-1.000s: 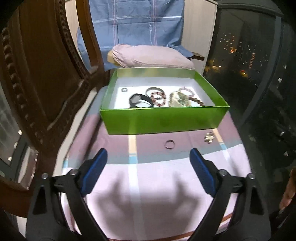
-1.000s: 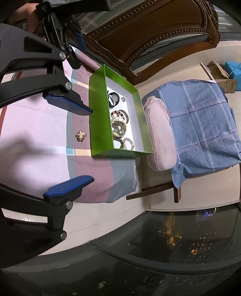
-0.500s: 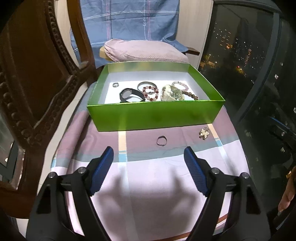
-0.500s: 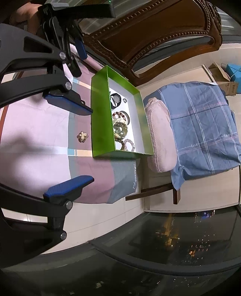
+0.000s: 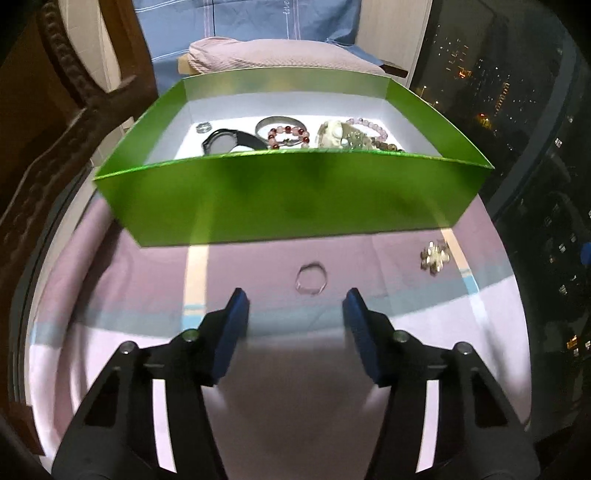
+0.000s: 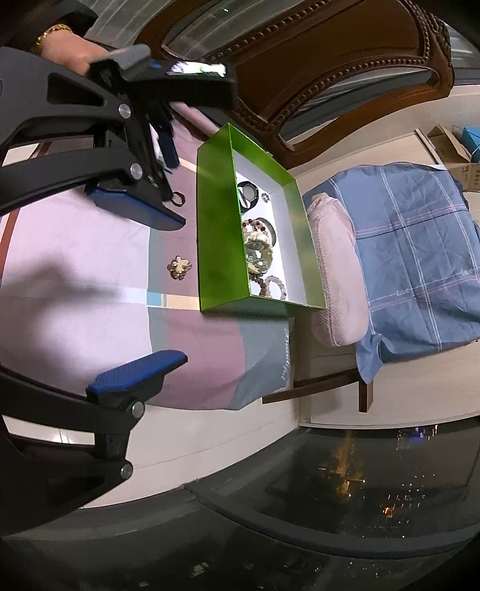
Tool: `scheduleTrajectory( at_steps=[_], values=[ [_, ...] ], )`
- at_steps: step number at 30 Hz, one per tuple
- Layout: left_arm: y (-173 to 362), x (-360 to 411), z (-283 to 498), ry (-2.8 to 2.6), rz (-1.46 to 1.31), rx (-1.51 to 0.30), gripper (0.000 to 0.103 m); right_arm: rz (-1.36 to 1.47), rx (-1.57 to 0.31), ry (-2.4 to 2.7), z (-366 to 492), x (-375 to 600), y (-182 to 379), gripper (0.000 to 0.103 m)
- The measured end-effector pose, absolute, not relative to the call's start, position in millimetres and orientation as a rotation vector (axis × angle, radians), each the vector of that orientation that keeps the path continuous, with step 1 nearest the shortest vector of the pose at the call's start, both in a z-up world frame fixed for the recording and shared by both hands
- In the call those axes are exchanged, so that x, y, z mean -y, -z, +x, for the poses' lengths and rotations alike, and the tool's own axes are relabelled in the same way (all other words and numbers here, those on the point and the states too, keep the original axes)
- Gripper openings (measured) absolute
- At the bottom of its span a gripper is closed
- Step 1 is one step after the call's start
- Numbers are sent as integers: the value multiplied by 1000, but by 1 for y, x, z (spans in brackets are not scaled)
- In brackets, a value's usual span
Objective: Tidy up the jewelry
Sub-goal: 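Reach the left tool to the silver ring on the cloth and close on it, then grasp the gold flower brooch with the right tool while the left tool holds the ring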
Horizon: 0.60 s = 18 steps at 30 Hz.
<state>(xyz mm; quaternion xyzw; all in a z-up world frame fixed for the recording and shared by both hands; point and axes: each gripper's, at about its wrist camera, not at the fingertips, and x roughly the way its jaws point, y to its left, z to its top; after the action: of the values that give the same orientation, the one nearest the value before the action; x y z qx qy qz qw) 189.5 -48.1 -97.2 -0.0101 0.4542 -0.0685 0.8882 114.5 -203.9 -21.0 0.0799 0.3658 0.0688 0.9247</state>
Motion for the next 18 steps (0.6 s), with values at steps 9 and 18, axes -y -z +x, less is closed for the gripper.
scheduleTrajectory(
  at_steps=[9, 18],
  values=[
    [101, 60, 203, 107, -3, -944, 33, 155, -773, -143, 116, 203, 28, 66],
    [100, 55, 190, 154, 8, -971, 19, 141, -785, -142, 121, 200, 31, 66]
  ],
)
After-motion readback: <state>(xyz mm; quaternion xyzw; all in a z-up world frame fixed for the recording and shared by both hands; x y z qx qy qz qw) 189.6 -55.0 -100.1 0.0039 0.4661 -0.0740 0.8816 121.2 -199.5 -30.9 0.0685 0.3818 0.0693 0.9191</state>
